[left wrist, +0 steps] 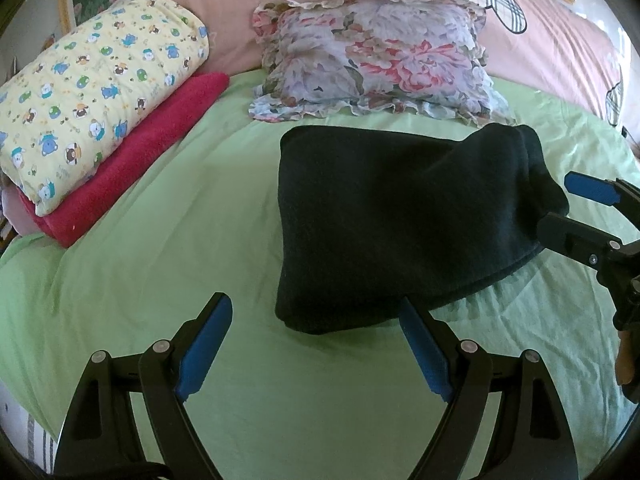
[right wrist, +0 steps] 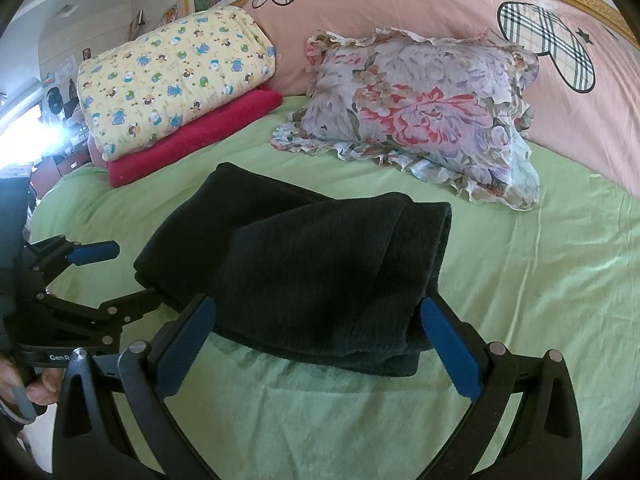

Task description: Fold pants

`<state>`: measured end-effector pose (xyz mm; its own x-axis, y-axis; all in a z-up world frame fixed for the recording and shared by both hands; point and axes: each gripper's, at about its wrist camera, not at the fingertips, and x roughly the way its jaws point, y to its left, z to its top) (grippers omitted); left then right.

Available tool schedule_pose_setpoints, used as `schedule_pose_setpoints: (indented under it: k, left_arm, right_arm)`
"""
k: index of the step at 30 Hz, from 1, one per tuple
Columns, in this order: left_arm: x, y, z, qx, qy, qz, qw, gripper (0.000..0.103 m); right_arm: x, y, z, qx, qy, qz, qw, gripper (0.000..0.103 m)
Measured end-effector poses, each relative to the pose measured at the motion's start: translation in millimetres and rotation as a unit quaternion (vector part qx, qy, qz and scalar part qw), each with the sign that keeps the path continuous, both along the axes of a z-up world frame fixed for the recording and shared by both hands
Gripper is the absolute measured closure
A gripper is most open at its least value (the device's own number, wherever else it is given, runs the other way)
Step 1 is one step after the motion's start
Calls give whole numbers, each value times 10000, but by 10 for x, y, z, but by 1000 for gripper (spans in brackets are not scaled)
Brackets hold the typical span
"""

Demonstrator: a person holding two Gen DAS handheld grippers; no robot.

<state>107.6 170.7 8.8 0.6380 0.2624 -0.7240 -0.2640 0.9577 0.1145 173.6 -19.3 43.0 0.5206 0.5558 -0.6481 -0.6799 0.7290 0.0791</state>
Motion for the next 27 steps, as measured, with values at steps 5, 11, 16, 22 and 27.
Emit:
schedule_pose_setpoints:
  k: [5, 11, 16, 22, 27]
  left_arm:
    - [34, -1, 20, 37, 4, 5, 10000, 17]
    - [80, -10, 38, 133, -31, 21, 9999, 17]
    - [136, -18, 60, 229, -58, 30, 9997, 17]
    - [239, 40, 84, 179, -59, 55, 9998, 17]
    - [290, 77, 95, 170, -61, 75, 9998, 17]
  right_arm:
    - [29, 12, 42, 36, -19, -3, 10000, 1]
    - [60, 9, 70, 62, -25, -14, 10000, 1]
    - [87, 8, 94, 119, -40, -4, 9999, 1]
    - [121, 43, 111, 76, -61, 10, 10000, 1]
    - [136, 50, 116, 78, -72, 4, 9999, 1]
